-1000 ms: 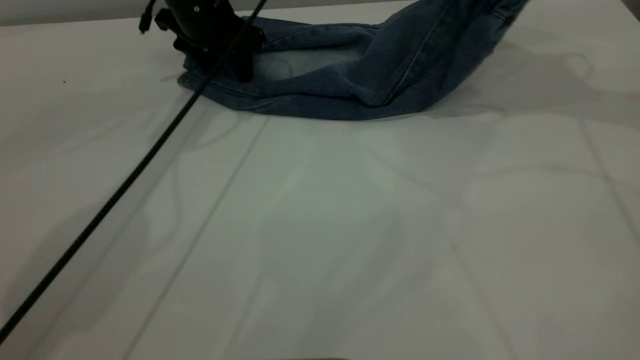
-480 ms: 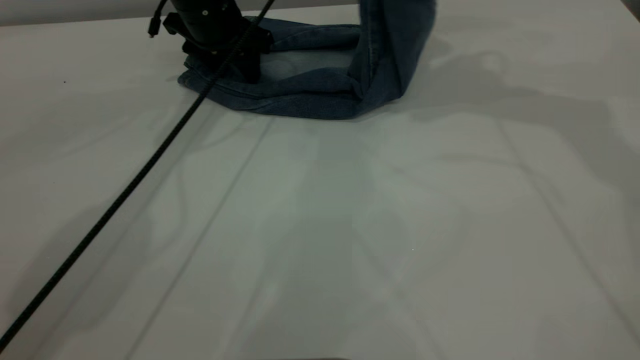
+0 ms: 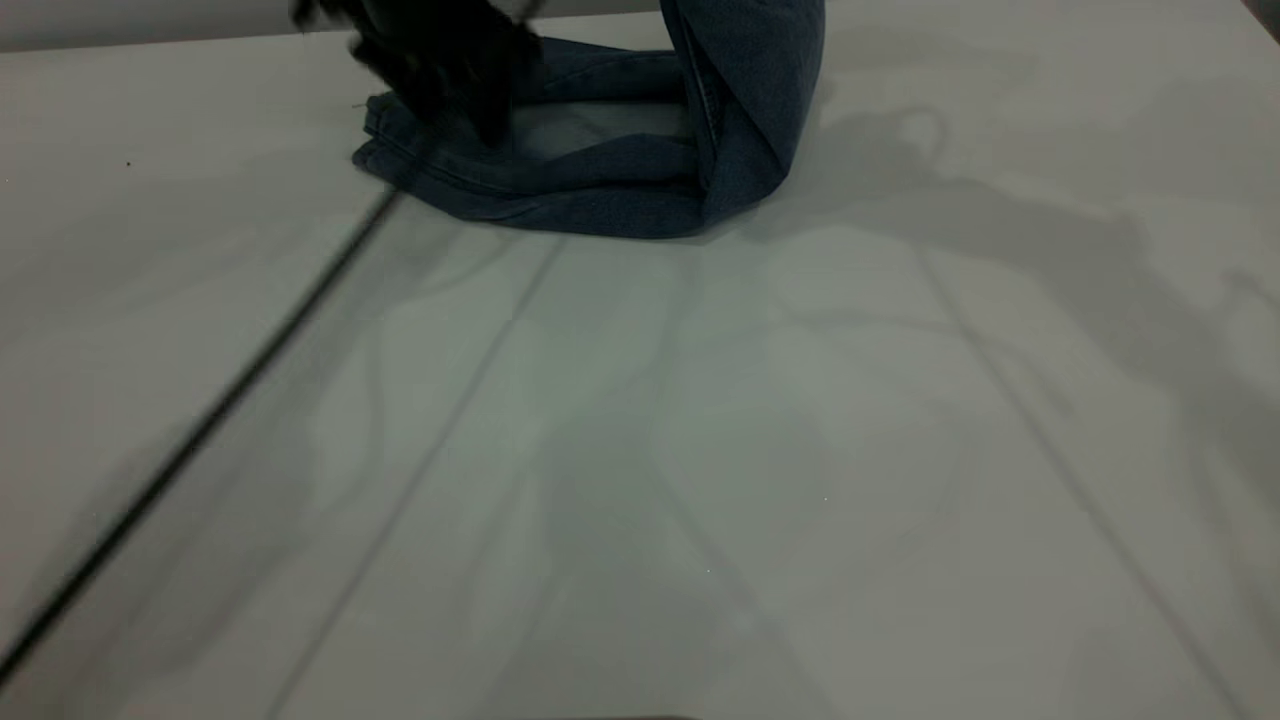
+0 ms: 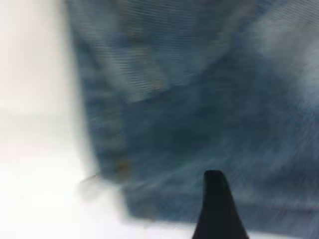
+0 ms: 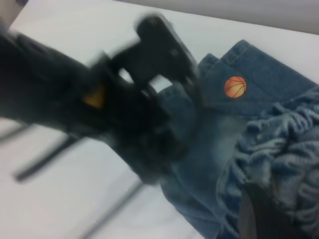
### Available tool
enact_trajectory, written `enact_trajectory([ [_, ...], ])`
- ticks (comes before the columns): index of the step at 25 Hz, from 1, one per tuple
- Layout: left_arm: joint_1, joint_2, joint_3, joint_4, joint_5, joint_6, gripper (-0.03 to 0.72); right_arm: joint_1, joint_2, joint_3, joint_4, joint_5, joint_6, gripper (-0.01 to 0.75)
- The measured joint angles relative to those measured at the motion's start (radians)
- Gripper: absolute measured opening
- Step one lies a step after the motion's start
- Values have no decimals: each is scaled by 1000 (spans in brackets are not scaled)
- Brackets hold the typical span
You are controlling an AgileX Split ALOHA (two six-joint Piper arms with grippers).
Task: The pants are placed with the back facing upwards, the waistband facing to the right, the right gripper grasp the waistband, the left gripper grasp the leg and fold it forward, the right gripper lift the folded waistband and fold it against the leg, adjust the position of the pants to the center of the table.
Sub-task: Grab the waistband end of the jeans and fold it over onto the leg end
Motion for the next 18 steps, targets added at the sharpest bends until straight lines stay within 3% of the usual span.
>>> enact_trajectory([
  [7, 19, -86, -231, 58, 241, -54, 443, 25, 35, 0, 124, -21, -105, 53],
  [13, 19, -92, -349, 42, 246, -80, 443, 94, 105, -1, 328, -55, -318, 53],
  [18, 19, -92, -360, 6, 246, -83, 443, 148, 188, -2, 562, -75, -566, 61],
])
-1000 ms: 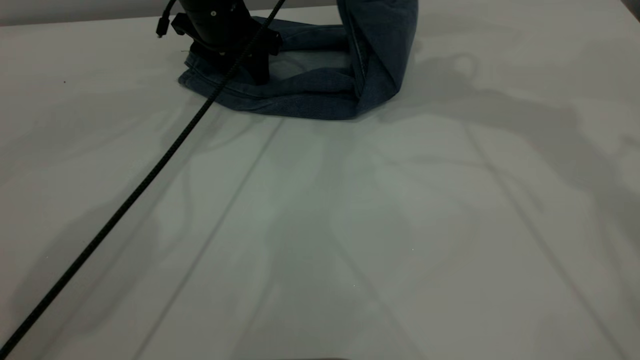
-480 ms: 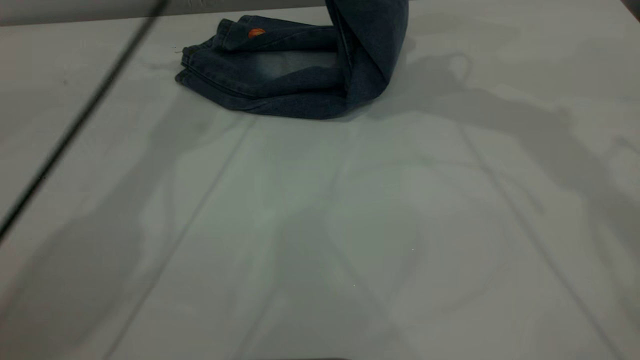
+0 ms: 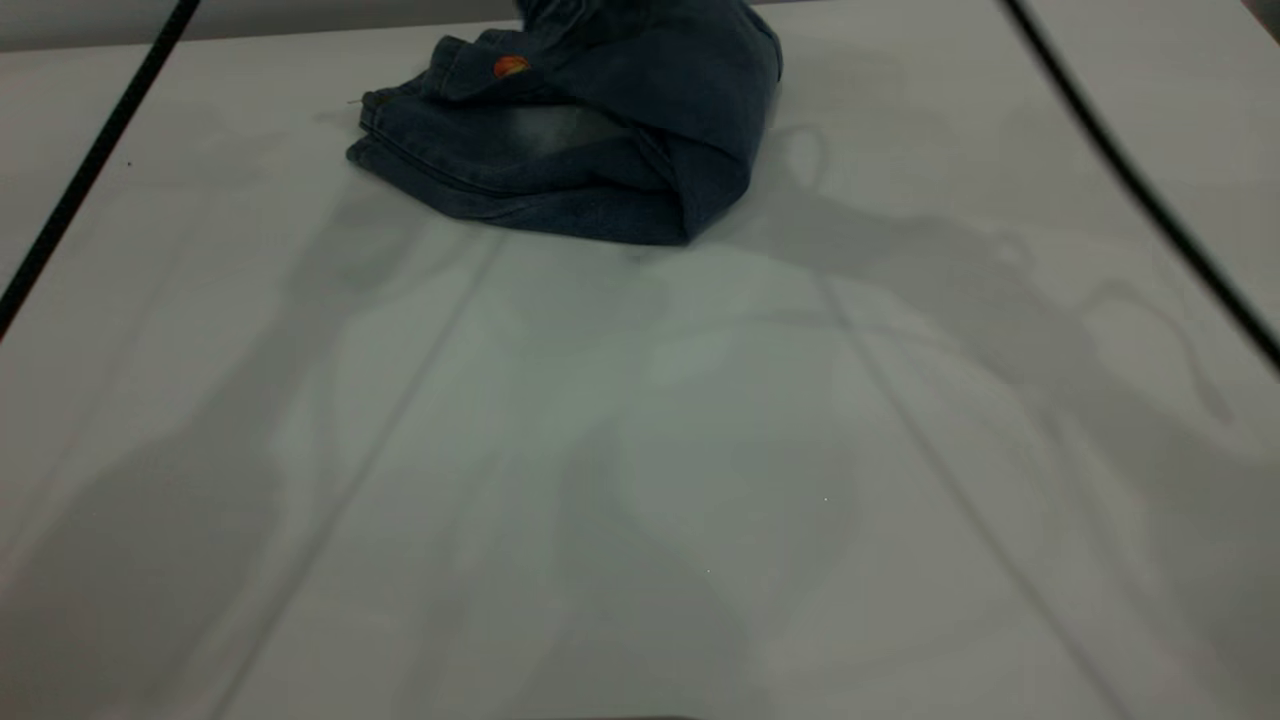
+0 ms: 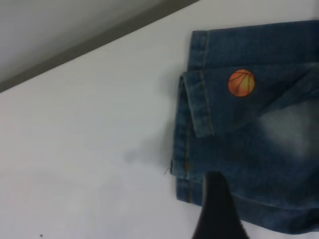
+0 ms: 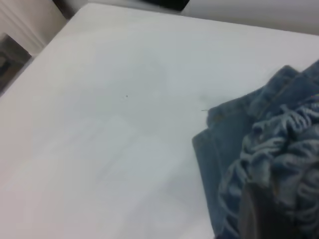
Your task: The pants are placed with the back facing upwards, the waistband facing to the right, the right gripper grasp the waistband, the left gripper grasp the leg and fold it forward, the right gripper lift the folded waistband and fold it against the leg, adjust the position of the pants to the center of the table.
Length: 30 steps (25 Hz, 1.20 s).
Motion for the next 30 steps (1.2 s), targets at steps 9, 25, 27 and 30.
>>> enact_trajectory([
  [9, 0, 0, 0, -38, 0, 27, 443, 58, 129, -101, 43, 2, 47, 412],
  [25, -5, 144, 0, -271, 0, 421, 443, -197, 10, -112, -961, 115, 882, 571],
  [27, -13, 180, 1, -268, 0, 448, 443, -216, -10, -112, -1120, 174, 1017, 570],
  [30, -26, 224, 1, -253, 0, 544, 443, -231, -40, -112, -1277, 243, 1159, 569],
])
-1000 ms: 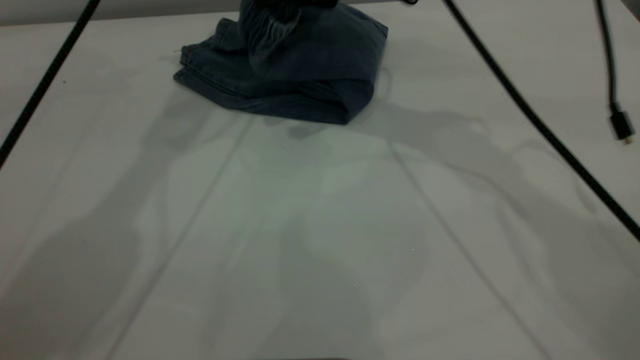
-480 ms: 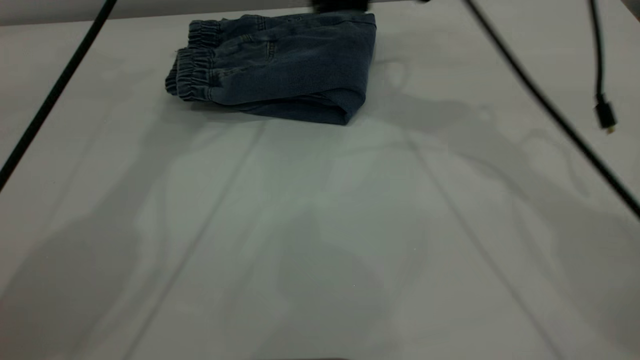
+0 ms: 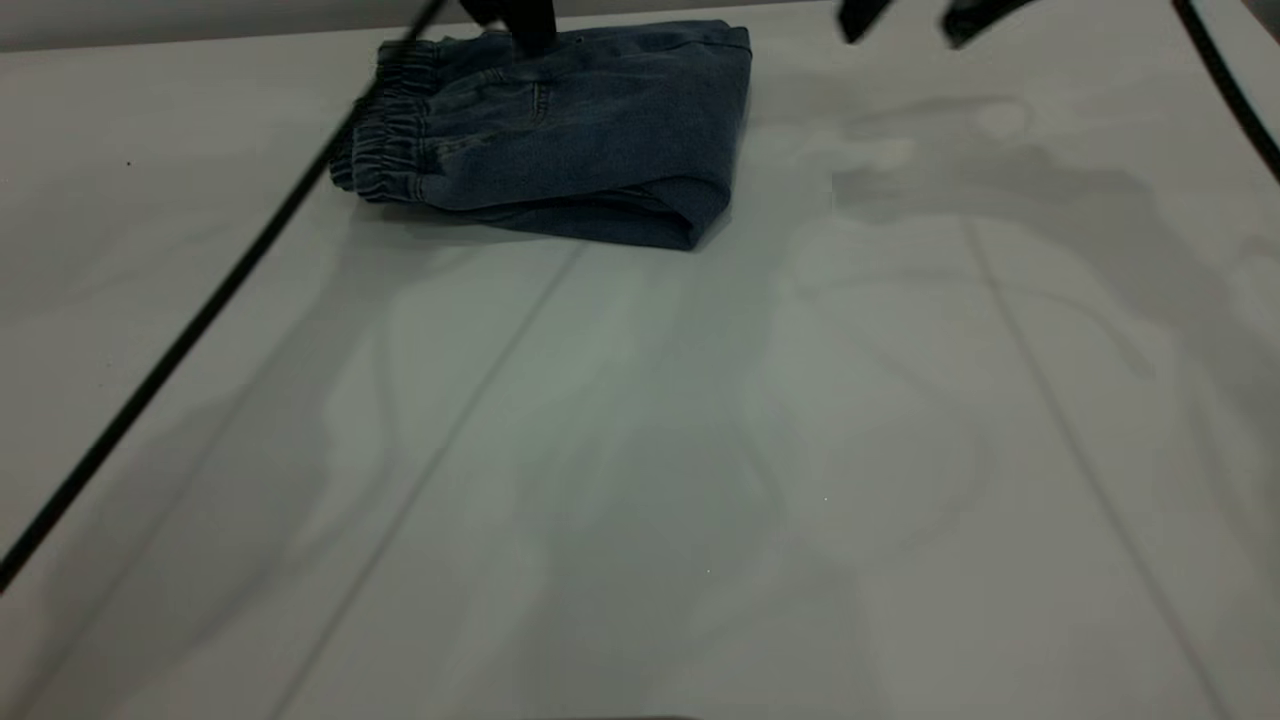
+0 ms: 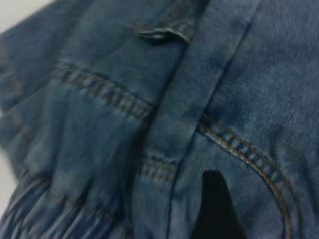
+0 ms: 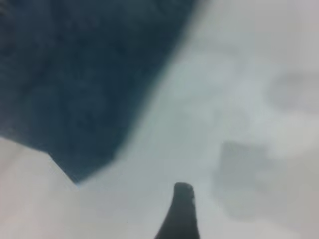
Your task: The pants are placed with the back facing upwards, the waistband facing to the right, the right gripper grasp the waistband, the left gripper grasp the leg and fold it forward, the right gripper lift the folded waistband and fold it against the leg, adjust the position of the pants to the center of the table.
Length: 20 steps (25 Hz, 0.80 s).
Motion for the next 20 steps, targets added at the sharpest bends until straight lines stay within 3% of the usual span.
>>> enact_trajectory([
  [5, -5, 69, 0, 29, 0, 252, 443, 1, -18, -6, -41, 51, 34, 569],
  [10, -5, 133, -1, 32, -15, 274, 443, 1, -18, -9, -40, 63, 36, 569],
  [14, -10, 138, -4, 39, -15, 113, 443, 1, -18, -9, -40, 64, 36, 569],
  [20, -49, 143, -11, 74, -10, -365, 443, 1, -18, -9, -40, 63, 37, 569],
])
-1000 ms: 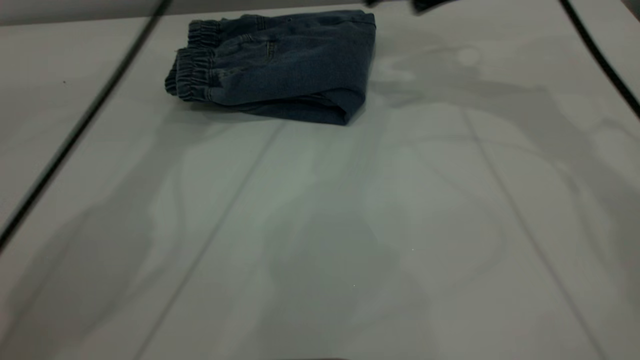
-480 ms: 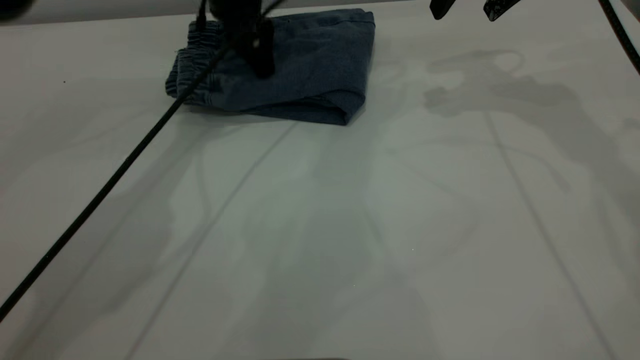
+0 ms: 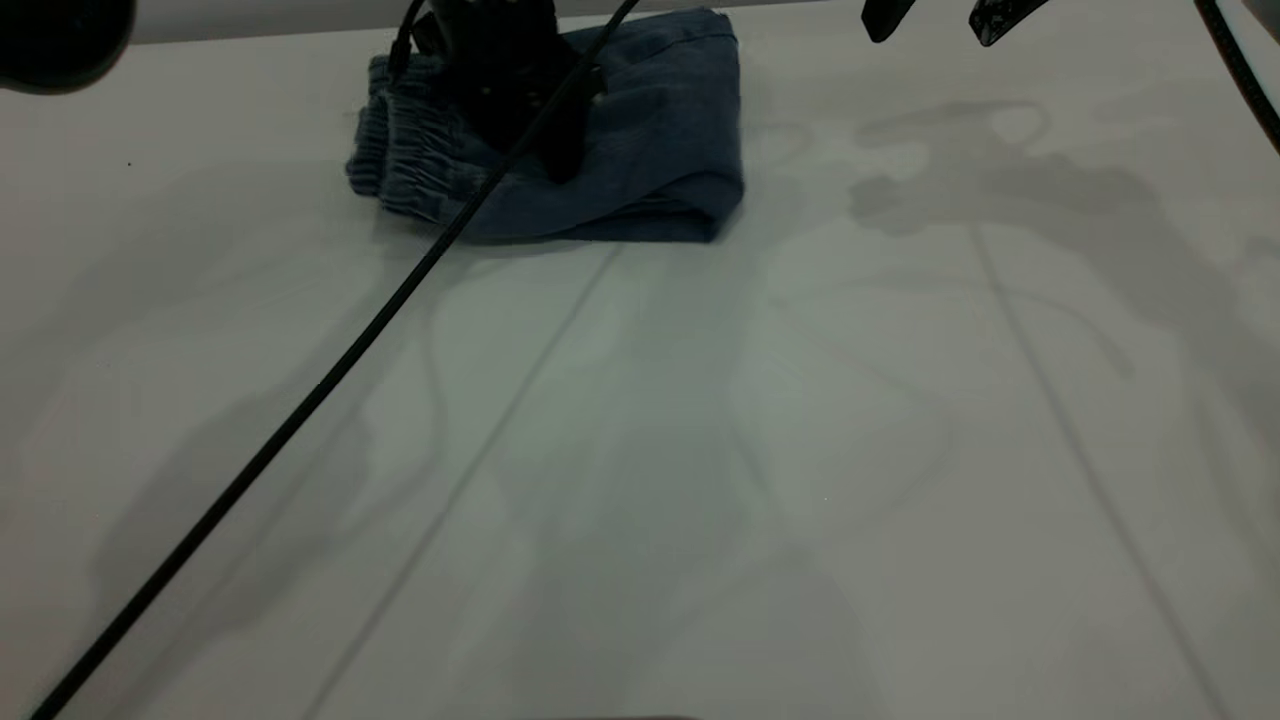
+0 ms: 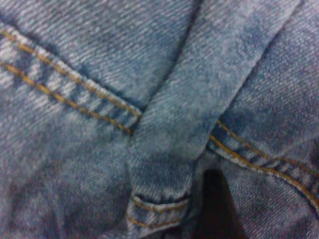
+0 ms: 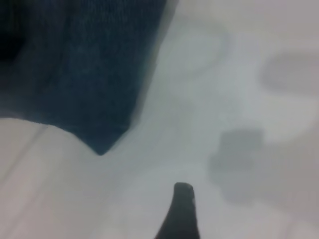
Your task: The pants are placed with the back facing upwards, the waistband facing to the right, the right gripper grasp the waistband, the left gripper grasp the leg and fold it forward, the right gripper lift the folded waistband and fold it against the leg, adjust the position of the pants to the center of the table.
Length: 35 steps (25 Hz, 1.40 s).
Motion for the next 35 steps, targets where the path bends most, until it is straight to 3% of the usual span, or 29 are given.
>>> enact_trajectory([
  [7, -32, 15, -55, 14, 11, -73, 443, 0, 0, -8, -1, 4, 0, 569],
  [11, -39, 19, -144, 50, 11, -98, 443, 0, 0, -95, -7, 44, 3, 569],
  [14, -39, -34, -170, 66, 11, -116, 443, -3, -8, -203, -14, 119, 28, 569],
  [20, -40, -200, -177, 67, 11, -124, 443, -3, -64, -462, -83, 373, 97, 569],
  [24, -40, -324, -164, 81, 11, -124, 443, -4, -143, -547, -134, 407, 184, 569],
  [30, -40, -600, 74, 147, 11, -138, 443, -6, -363, -512, -108, 424, 243, 569],
  [35, -40, -902, 385, 153, 11, -148, 443, -6, -629, -285, -81, 425, 227, 569],
])
